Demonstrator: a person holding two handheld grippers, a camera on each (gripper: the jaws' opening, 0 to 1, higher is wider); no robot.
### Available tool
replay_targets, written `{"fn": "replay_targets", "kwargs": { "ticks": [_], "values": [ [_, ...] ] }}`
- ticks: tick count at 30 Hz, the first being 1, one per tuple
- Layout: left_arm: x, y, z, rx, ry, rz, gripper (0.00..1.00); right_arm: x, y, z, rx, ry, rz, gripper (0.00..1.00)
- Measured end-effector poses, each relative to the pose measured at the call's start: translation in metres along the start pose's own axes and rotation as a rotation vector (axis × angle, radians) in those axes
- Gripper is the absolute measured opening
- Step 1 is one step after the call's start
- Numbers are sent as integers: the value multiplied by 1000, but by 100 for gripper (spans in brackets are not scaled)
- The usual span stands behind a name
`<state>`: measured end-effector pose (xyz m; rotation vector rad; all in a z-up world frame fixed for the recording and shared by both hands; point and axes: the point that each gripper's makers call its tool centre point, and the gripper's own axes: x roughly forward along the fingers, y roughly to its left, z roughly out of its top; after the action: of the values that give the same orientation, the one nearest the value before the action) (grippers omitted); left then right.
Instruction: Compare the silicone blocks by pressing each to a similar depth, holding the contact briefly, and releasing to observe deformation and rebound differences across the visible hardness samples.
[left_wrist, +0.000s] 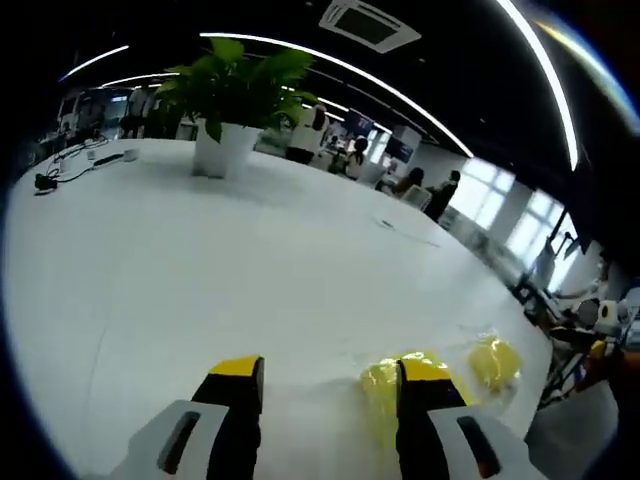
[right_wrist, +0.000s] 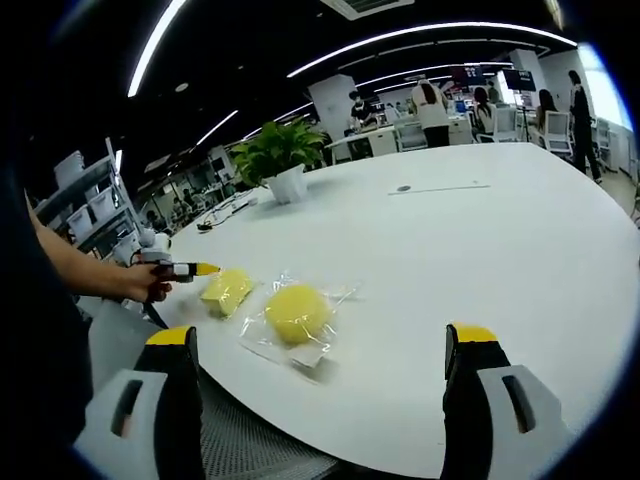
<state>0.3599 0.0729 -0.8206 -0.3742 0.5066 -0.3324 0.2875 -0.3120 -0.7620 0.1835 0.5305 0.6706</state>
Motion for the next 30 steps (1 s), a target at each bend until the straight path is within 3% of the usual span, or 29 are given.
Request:
{"fn": "replay_targets", "kwargs": {
  "ticks": [3, 12, 17, 19, 26, 30],
  "values": [
    [-6, -6, 11, 12, -14, -25, 81, 1, -1, 0, -2, 0, -1, 96],
    [-30, -33, 42, 183, -50, -104, 98, 4, 2, 4, -16, -2, 5, 96],
    [-45, -41, 49, 222, -64, -131, 100, 6, 2, 6, -48, 4, 14, 96],
    [-52, -41, 52, 272, -70, -120, 100, 7, 1, 7, -66, 9, 14, 96],
    [-71, -49, 46, 336, -59, -118, 100, 7, 0, 5, -91, 30, 14, 96],
    [-84, -49, 39, 318, -68, -119, 100, 9, 2, -3, -114, 54, 11, 96]
  ]
}}
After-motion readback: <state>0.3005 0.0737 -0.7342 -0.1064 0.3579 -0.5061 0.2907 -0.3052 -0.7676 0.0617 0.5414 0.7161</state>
